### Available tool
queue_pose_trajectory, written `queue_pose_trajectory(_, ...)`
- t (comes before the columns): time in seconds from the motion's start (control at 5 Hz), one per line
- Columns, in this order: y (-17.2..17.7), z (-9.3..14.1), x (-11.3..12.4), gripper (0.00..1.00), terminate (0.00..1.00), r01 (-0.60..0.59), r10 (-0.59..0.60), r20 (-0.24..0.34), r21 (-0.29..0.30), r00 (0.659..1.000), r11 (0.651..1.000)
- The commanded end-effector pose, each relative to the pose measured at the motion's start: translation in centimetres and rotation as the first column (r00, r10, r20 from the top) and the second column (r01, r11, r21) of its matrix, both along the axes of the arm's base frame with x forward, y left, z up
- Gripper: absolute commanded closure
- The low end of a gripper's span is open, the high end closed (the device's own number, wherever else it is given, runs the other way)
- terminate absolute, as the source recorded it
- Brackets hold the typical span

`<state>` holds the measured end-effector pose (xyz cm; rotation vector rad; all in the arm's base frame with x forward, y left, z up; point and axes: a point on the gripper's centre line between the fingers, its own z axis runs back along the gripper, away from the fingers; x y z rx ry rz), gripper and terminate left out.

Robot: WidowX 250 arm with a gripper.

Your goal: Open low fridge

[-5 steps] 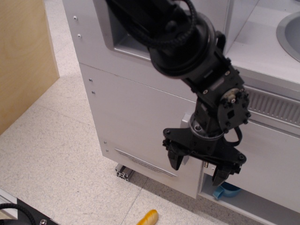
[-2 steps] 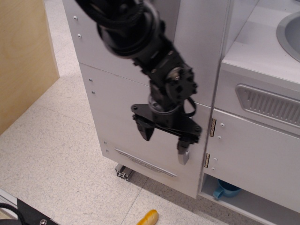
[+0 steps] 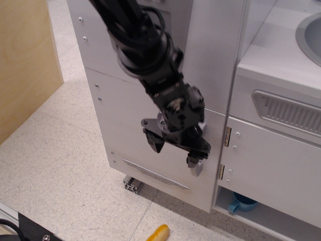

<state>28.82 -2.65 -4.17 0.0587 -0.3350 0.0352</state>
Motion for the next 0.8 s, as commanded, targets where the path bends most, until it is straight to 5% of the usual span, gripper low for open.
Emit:
queue_pose_trajectory(0.0,-2.34,0.02,3.52,0.00,0.00,0.015,-0.012,0.053,-0.047,0.999,0.999)
queue_pose_trajectory(0.2,-2.38,-0.04,3.87,0.00,0.00,0.005,-0.001,0.047,-0.076,0.999,0.997)
queue_pose_trajectory(0.4,-2.27,-0.03,3.71,1.00,0.00,-0.018,0.023,0.047,-0.089,0.999,0.996)
queue_pose_trajectory(0.6,-2.26,0.15,3.19,1.00,0.00,-0.017,0.022,0.052,-0.094,0.998,0.995)
